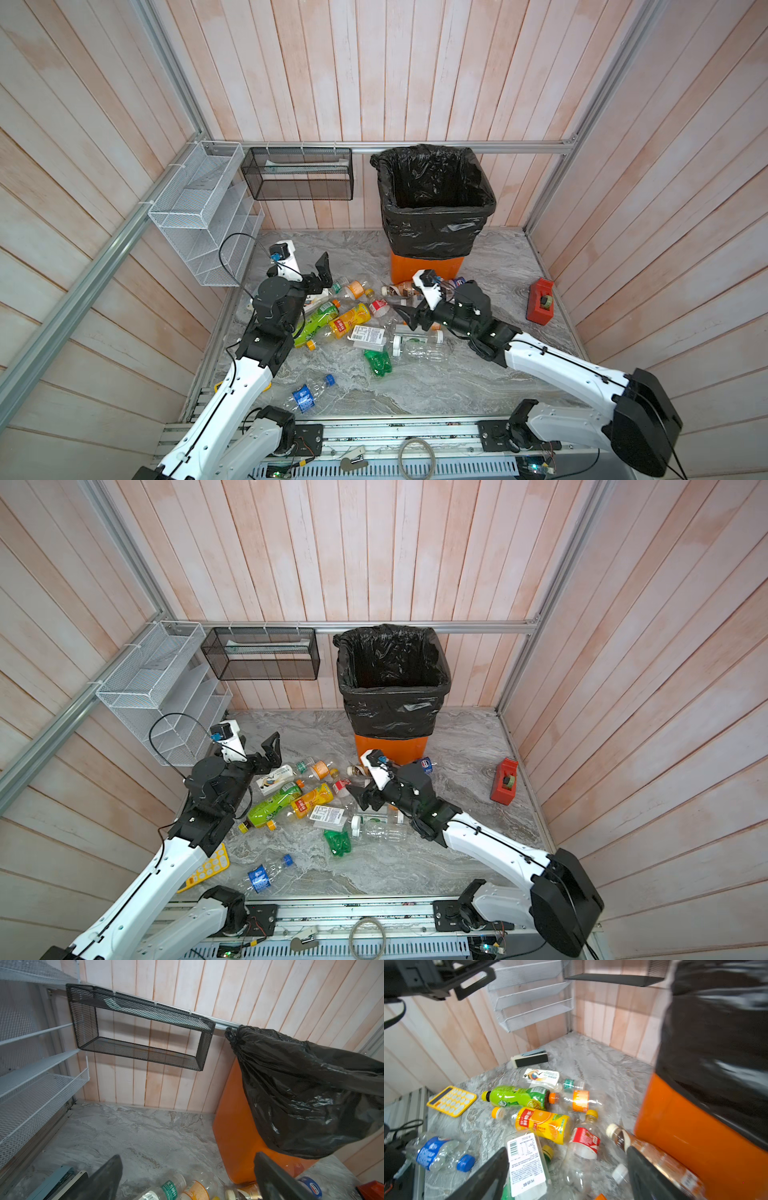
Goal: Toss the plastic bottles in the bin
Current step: 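Grasp the blue-label clear bottle with the right gripper while the left withdraws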
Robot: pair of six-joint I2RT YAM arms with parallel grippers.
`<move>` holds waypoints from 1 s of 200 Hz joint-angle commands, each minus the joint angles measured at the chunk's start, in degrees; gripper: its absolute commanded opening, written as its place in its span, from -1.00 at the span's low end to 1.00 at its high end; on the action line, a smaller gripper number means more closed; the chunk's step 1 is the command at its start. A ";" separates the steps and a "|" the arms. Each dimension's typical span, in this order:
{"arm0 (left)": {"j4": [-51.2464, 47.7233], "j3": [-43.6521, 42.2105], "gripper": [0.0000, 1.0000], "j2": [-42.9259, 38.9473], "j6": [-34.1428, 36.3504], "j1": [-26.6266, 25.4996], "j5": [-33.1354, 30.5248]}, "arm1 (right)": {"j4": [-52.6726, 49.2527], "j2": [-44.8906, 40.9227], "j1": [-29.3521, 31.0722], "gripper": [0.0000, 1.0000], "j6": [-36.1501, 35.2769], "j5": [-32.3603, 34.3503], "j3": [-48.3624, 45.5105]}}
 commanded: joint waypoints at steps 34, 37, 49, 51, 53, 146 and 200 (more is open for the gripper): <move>-8.80 -8.01 0.99 -8.01 -8.35 7.28 -2.81 | -2.56 15.16 12.59 0.72 -11.93 -3.15 11.72; -9.20 -8.31 0.99 -8.29 -8.78 7.70 -2.98 | -2.94 16.03 13.33 0.72 -12.62 -3.12 12.36; -11.03 -9.31 0.99 -9.31 -10.93 9.69 -3.96 | -4.54 19.13 15.90 0.72 -15.32 -2.76 14.78; -11.39 -9.44 0.99 -9.40 -11.22 10.13 -4.05 | -4.87 19.59 16.20 0.72 -15.75 -2.78 15.15; -11.75 -9.59 0.99 -9.55 -11.64 10.57 -4.07 | -5.11 20.22 16.67 0.72 -16.19 -2.76 15.44; -15.71 -12.09 0.99 -11.74 -20.07 17.45 -1.24 | -15.75 38.12 26.10 0.73 -31.61 -6.22 29.49; -14.60 -11.70 1.00 -9.35 -20.55 17.81 1.39 | -19.00 46.43 29.36 0.68 -36.02 -4.34 36.42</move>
